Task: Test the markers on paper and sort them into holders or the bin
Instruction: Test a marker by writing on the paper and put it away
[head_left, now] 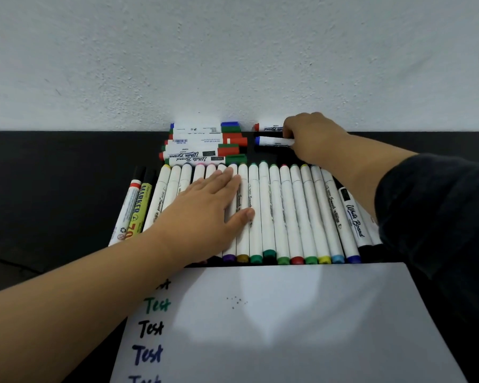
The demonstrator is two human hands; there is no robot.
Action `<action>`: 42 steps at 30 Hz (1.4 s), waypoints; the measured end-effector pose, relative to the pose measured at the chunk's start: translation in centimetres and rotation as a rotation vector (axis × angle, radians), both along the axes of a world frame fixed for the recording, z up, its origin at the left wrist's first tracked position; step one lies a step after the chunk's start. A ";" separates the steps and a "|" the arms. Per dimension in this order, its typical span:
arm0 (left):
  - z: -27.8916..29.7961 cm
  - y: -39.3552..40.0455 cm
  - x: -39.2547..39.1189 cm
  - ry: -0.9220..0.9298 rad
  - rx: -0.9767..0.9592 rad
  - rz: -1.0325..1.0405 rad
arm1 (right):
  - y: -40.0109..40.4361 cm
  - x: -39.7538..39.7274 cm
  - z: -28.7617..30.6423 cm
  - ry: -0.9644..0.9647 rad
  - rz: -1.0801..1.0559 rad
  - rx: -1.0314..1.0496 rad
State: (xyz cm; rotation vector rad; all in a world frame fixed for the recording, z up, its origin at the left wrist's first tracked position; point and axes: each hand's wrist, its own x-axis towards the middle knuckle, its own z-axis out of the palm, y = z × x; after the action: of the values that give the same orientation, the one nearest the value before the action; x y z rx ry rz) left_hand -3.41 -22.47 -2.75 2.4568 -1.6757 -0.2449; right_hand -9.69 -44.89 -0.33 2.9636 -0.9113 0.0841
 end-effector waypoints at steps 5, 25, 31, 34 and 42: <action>0.0 0.0 0.0 -0.001 0.022 -0.002 | 0.6 -0.8 0.5 0.048 0.010 0.025; 5.9 3.4 -6.0 0.573 -0.119 0.205 | 11.6 -7.4 9.3 -0.352 -0.081 0.849; 7.0 8.5 -7.6 0.988 -0.288 0.352 | 16.6 -9.3 10.4 -0.482 -0.077 1.141; 7.4 11.1 -8.2 1.041 -0.307 0.378 | 19.4 -9.9 10.4 -0.544 -0.089 1.208; 7.5 17.2 -10.2 1.100 -0.317 0.429 | 26.2 -10.4 7.9 -0.626 -0.174 1.183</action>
State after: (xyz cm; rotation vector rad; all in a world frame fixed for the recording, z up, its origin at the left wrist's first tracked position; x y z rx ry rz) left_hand -13.58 -5.30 4.76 1.7739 -0.6424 -0.9508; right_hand -20.13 -18.65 7.59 3.9593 -1.7842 0.7407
